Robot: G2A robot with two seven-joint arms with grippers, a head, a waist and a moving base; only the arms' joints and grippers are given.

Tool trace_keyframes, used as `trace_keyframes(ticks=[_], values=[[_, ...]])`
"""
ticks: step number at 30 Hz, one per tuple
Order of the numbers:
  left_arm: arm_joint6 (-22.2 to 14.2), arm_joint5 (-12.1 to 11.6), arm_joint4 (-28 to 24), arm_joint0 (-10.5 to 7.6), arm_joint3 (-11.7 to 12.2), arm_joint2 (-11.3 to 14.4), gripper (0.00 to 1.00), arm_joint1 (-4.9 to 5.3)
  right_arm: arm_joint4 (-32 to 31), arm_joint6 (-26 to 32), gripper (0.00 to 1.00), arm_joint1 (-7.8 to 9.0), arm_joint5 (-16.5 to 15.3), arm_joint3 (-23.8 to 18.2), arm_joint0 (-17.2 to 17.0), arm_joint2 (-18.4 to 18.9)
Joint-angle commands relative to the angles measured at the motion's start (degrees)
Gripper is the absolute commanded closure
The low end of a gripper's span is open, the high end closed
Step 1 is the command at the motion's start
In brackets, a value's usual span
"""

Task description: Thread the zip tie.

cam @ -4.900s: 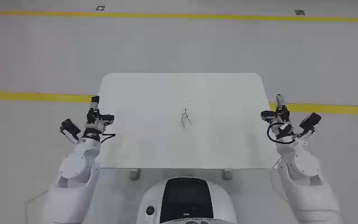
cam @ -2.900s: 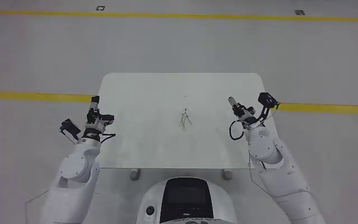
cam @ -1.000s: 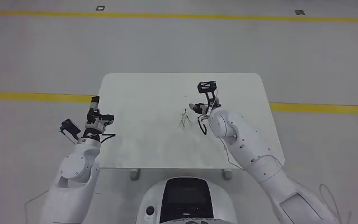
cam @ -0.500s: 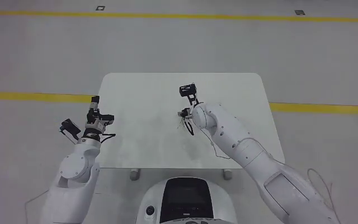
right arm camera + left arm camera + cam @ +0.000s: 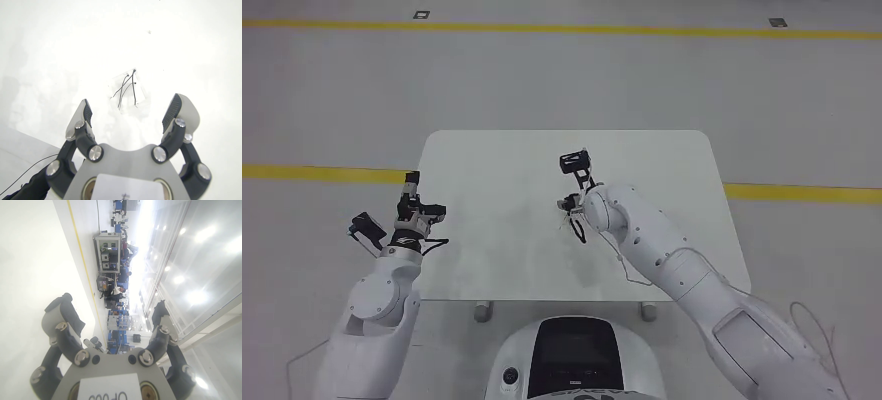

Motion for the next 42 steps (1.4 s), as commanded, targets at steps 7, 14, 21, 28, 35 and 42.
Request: trace_keyframes(ticks=[7,14,21,28,35,42], values=[[0.0,0.0,0.0,0.0,0.0,0.0,0.0,0.0,2.3,1.1,0.0,-4.38,0.0,6.5,2.6,1.4],[0.0,0.0,0.0,0.0,0.0,0.0,0.0,0.0,1.4,-1.8,0.0,-7.99,0.0,14.4,3.9,5.7],[0.0,0.0,0.0,0.0,0.0,0.0,0.0,0.0,1.4,-1.8,0.0,-7.99,0.0,14.4,3.9,5.7],[0.0,0.0,0.0,0.0,0.0,0.0,0.0,0.0,-0.4,-2.1,0.0,-8.97,0.0,14.8,3.4,3.2],[0.0,0.0,0.0,0.0,0.0,0.0,0.0,0.0,-0.2,-1.3,0.0,-11.71,0.0,20.0,5.6,1.5],[0.0,0.0,0.0,0.0,0.0,0.0,0.0,0.0,-0.2,-1.3,0.0,-11.71,0.0,20.0,5.6,1.5]])
